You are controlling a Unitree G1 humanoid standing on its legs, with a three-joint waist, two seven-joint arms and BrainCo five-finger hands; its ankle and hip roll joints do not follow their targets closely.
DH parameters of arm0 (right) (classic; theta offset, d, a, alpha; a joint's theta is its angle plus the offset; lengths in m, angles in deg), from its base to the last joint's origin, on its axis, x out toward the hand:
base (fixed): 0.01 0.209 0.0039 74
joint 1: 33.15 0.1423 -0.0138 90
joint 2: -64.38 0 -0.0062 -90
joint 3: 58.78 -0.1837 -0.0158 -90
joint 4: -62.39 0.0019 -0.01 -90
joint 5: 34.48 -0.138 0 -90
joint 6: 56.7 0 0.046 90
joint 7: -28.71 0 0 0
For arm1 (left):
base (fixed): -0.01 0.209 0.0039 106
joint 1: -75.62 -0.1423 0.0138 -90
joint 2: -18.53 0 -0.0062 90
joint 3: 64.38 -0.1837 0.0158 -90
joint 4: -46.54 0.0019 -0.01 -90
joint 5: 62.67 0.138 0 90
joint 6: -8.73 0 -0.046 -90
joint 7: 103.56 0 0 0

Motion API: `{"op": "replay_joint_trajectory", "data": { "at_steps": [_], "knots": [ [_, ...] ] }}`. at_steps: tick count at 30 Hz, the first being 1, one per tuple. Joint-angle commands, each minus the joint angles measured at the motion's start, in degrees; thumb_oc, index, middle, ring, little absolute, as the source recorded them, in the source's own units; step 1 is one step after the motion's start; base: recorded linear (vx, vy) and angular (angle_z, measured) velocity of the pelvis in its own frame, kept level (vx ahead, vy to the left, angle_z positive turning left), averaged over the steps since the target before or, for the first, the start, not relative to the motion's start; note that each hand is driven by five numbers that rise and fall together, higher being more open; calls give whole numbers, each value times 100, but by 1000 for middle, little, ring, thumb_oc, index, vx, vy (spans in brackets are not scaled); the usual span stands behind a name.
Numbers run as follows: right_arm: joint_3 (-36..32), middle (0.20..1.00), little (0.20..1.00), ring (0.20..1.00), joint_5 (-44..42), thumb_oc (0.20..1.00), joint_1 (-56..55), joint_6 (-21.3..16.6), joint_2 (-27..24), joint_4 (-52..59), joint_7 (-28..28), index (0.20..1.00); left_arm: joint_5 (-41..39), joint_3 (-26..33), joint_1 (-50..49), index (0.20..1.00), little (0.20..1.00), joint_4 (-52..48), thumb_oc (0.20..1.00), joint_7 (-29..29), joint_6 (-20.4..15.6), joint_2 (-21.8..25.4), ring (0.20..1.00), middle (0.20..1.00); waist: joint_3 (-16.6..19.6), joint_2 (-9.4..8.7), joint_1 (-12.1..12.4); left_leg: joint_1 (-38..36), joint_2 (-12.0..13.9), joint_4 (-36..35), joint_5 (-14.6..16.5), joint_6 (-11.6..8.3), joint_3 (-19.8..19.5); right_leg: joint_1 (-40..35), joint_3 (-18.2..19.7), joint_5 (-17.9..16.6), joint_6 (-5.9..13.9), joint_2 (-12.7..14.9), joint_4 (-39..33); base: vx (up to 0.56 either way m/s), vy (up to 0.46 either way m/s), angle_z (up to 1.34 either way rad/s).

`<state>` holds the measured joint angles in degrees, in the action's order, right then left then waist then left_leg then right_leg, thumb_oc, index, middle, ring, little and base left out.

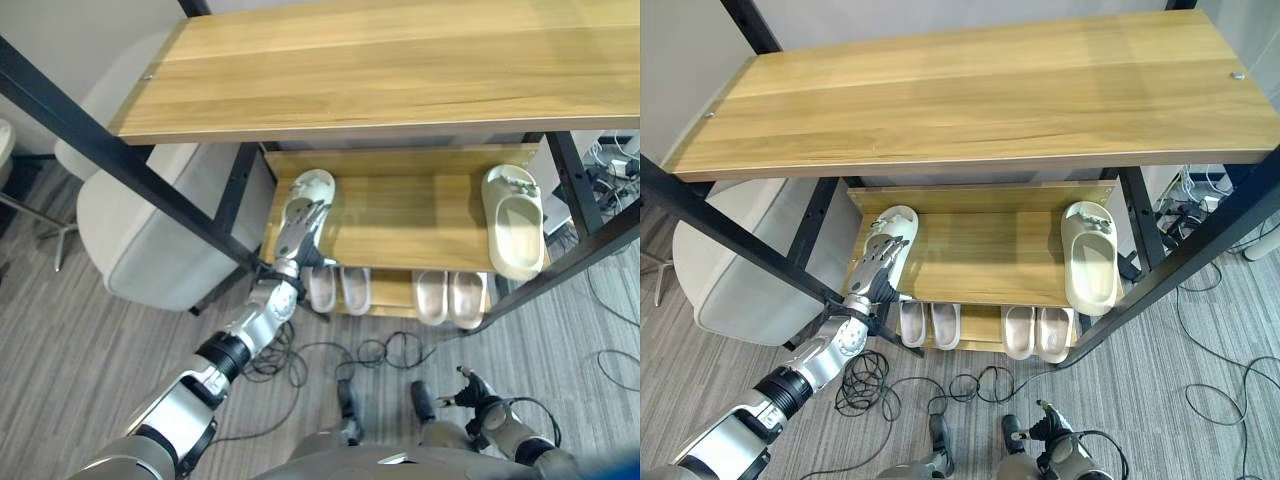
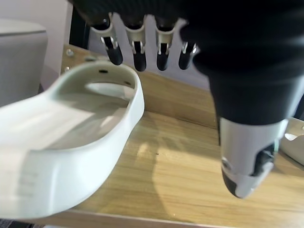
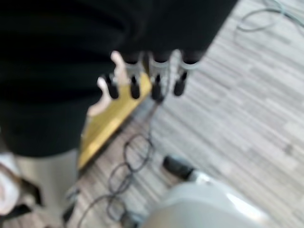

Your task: Arrange the slippers neatly on the shoe rack.

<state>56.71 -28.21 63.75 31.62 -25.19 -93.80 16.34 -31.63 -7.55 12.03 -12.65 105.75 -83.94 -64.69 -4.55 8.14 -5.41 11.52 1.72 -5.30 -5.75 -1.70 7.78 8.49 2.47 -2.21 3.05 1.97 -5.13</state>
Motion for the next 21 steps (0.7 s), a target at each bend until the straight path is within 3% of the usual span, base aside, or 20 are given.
{"op": "replay_joint_trajectory", "data": {
  "at_steps": [1,21],
  "knots": [
    [-97,1000,1000,1000,-130,1000,115,-141,243,-45,-137,1000,191,281,513,1000,1000,129,1000,370,-13,71,1000,1000,-88,-243,102,-204,-133,30,445,-60,-107,423,-85,238,448,313,481,25,-8,4],
    [-162,1000,1000,1000,-210,1000,-58,-191,366,-10,-71,1000,14,696,437,1000,1000,-382,1000,521,-84,439,1000,1000,-8,-422,153,-300,-125,30,485,-78,-242,218,-232,253,447,307,337,23,-6,3]
  ]
}}
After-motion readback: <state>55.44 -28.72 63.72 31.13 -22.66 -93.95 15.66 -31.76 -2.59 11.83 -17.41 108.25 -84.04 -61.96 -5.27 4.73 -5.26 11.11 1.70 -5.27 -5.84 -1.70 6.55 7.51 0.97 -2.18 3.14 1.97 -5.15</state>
